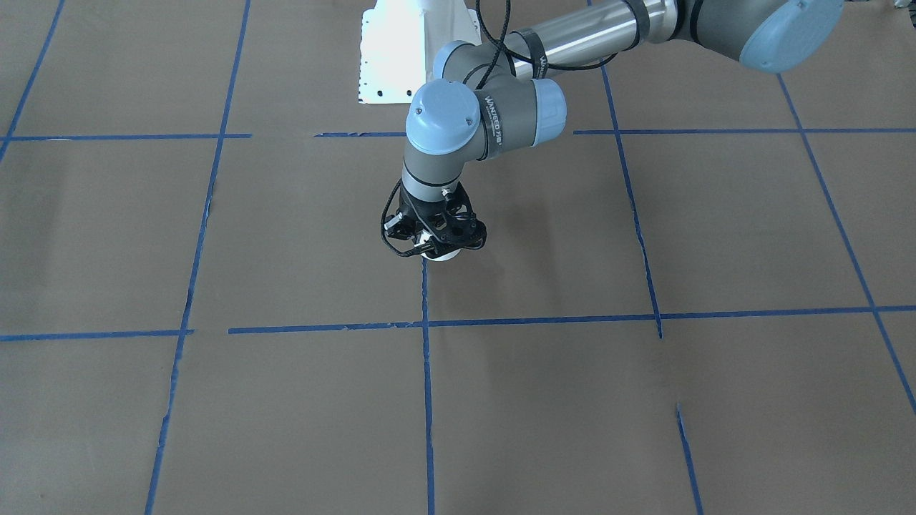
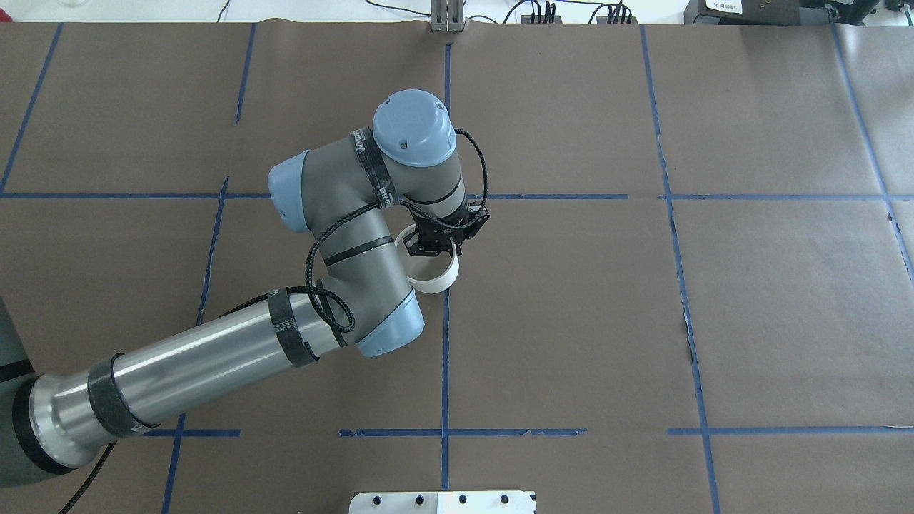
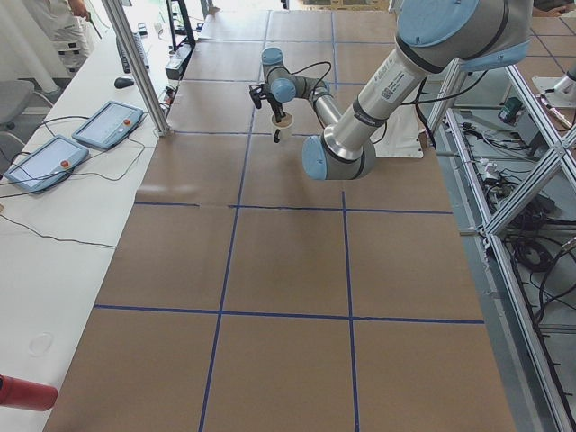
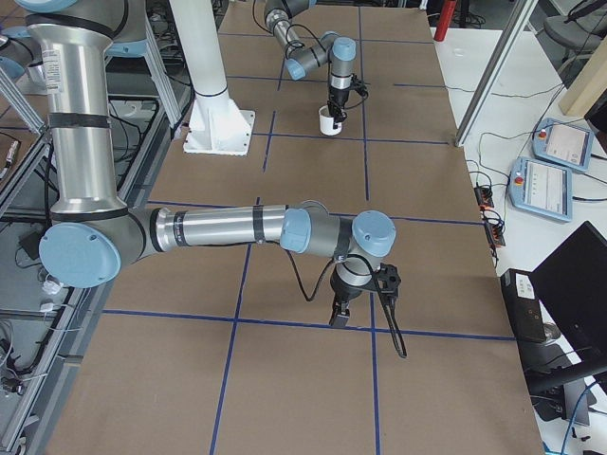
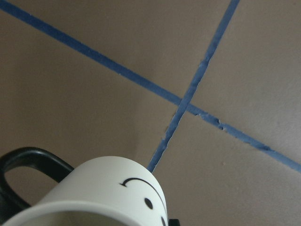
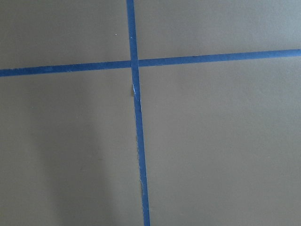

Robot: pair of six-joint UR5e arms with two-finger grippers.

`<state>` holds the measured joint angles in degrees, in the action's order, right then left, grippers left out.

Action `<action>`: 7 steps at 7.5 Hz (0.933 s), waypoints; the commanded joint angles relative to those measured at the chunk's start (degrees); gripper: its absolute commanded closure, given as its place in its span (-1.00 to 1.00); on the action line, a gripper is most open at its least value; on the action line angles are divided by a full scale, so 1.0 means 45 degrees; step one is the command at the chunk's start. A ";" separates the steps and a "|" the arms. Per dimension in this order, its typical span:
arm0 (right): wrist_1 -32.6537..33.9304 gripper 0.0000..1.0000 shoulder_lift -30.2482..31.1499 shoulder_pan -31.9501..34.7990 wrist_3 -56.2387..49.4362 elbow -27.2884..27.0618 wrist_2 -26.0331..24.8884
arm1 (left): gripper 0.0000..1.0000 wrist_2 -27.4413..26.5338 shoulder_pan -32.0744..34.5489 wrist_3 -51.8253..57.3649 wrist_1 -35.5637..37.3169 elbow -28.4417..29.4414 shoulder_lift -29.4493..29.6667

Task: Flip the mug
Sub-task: 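Lower the upright mug onto the table and open the left gripper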

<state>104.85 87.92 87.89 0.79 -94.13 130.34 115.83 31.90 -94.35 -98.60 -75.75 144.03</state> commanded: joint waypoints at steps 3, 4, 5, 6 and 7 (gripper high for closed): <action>0.0000 -1.00 -0.0006 0.0000 0.0000 0.0000 0.0000 | -1.00 -0.0115 -0.0116 0.0418 -0.0002 -0.0759 -0.0209; 0.0000 -1.00 0.0013 0.0000 0.0000 0.0000 0.0000 | -1.00 -0.0038 -0.0077 0.0826 0.0075 -0.2370 -0.1100; 0.0000 -1.00 -0.0006 0.0000 0.0000 0.0000 0.0000 | -1.00 0.0040 0.0252 0.2261 0.0095 -0.3991 -0.2346; 0.0000 -1.00 -0.0006 0.0000 0.0000 0.0000 0.0000 | -1.00 0.0505 0.0932 0.3938 0.0114 -0.5090 -0.3596; 0.0000 -1.00 -0.0006 0.0000 0.0000 0.0000 0.0000 | -1.00 0.1573 0.2311 0.6024 0.0424 -0.5700 -0.4556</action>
<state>104.85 87.91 87.89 0.79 -94.13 130.34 118.48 36.32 -77.85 -97.82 -96.38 129.60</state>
